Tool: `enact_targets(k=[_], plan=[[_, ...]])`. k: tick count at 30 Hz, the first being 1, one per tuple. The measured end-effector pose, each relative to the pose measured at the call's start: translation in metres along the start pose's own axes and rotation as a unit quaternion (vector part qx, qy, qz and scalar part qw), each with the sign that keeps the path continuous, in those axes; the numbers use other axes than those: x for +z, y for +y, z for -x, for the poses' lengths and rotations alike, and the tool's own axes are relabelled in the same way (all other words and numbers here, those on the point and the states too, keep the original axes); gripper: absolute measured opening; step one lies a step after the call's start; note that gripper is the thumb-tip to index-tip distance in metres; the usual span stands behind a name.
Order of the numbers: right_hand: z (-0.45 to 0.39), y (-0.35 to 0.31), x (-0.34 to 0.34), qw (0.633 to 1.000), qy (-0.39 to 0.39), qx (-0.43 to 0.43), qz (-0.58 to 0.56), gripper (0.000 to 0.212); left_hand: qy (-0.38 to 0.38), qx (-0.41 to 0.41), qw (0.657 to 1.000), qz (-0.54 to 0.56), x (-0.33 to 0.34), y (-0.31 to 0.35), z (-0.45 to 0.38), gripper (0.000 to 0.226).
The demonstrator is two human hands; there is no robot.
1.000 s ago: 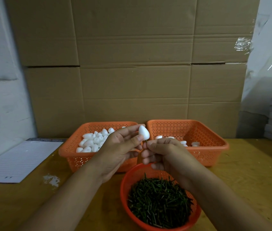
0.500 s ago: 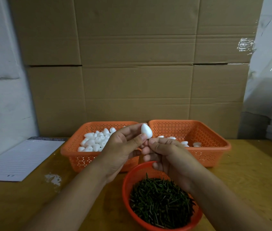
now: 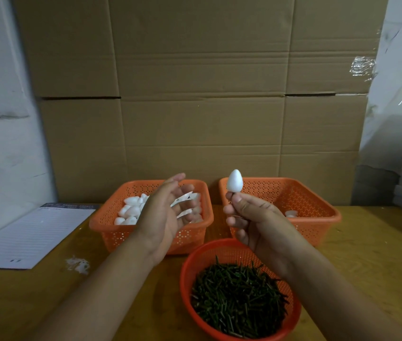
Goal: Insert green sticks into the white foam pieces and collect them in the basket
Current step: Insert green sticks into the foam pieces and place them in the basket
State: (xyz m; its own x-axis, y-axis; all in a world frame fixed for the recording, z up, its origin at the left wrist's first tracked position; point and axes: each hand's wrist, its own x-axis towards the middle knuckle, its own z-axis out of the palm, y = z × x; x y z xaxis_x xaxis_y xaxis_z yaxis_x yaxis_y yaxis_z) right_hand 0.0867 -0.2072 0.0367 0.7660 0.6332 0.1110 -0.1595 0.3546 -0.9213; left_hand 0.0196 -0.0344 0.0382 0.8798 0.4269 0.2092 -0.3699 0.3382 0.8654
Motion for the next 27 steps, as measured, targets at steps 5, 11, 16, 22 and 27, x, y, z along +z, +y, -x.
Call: enact_targets(k=[5,11,16,22,27], plan=[[-0.002,0.000,-0.004,1.000,0.004,-0.008,-0.004,0.020,0.056,-0.015,0.998,0.007,-0.006,-0.001,-0.004,0.025],[-0.005,0.000,-0.010,1.000,0.008,-0.015,0.014,0.016,0.056,-0.009,0.998,-0.001,-0.010,-0.002,-0.007,0.025],[-0.012,0.001,-0.030,0.994,0.098,0.001,0.055,0.020,0.106,0.141,0.901,-0.396,-0.030,-0.002,-0.017,0.020],[-0.019,0.004,-0.055,0.979,0.197,-0.002,0.050,0.018,0.077,0.135,0.694,-0.703,-0.064,0.002,-0.022,0.028],[-0.021,0.006,-0.059,0.975,0.217,-0.015,0.051,0.022,0.058,0.016,0.647,-0.760,-0.071,0.001,-0.022,0.050]])
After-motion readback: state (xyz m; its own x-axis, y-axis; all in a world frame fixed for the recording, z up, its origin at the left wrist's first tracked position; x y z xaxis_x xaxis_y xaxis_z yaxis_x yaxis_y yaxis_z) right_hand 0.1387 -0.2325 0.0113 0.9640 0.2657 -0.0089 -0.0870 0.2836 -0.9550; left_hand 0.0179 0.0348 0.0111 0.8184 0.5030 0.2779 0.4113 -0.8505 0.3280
